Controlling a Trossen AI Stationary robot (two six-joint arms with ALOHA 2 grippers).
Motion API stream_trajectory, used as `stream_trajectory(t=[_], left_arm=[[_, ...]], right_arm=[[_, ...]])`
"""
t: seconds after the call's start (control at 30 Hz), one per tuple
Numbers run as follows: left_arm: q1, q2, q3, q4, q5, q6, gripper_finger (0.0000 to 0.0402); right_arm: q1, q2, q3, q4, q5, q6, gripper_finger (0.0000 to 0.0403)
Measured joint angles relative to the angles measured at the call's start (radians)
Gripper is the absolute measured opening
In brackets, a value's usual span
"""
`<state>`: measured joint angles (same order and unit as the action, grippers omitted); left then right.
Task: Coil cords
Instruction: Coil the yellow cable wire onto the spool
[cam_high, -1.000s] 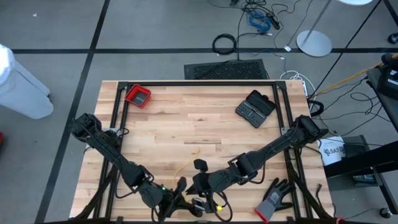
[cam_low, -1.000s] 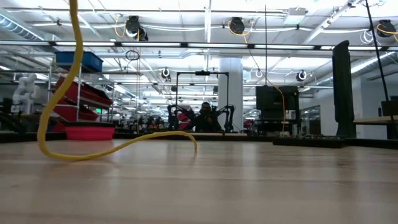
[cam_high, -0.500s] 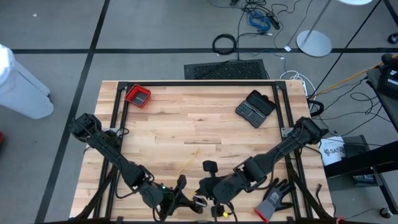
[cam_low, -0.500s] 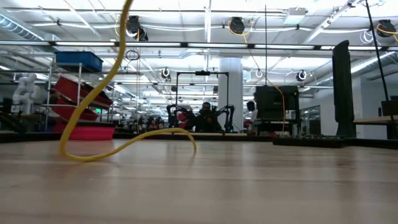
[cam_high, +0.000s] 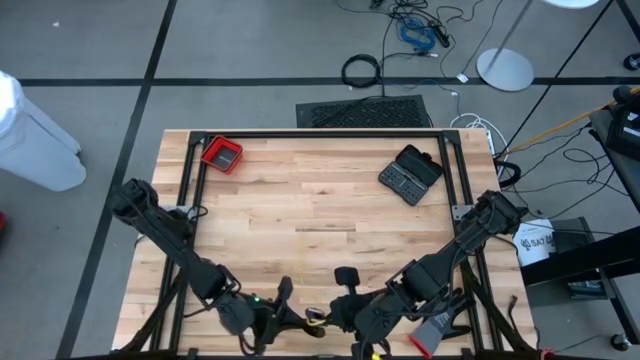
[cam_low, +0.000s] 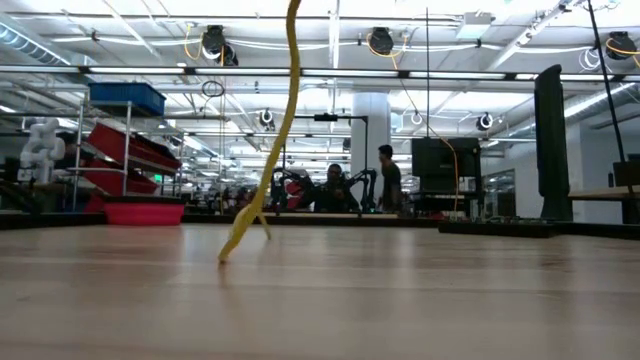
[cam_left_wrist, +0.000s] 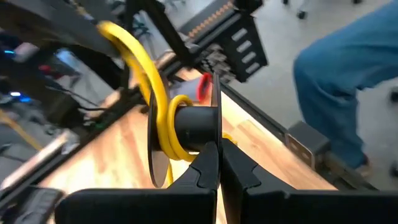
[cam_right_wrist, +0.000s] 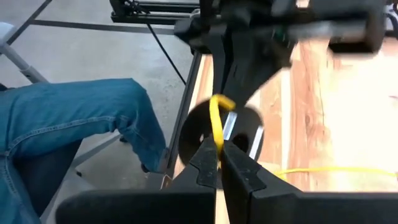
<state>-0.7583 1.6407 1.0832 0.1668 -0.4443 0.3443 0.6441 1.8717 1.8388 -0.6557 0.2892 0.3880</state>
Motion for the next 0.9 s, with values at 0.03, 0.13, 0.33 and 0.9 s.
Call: stream_trajectory(t=[0.03,0.13,0.33,0.9], left_arm=[[-0.008,-0.007,0.000,-0.001,-0.022,0.000,0.0002],[-0.027,-0.026,0.000,-0.007,-0.097,0.000,0.0002],[-0.055,-0.062,0.000,-0.076,-0.244,-0.019,0.0002],[-0.088,-0.073,0.000,-0.048,-0.316,0.026,0.0002]], right_arm=[[0.001,0.000,0.000,-0.006,0.000,0.008,0.0000],[0.000,0.000,0.001,-0.019,0.000,0.020,0.0000],[0.002,0.000,0.001,-0.016,-0.003,0.024,0.0000],[0.001,0.000,0.000,-0.015,-0.003,0.010,0.0000]])
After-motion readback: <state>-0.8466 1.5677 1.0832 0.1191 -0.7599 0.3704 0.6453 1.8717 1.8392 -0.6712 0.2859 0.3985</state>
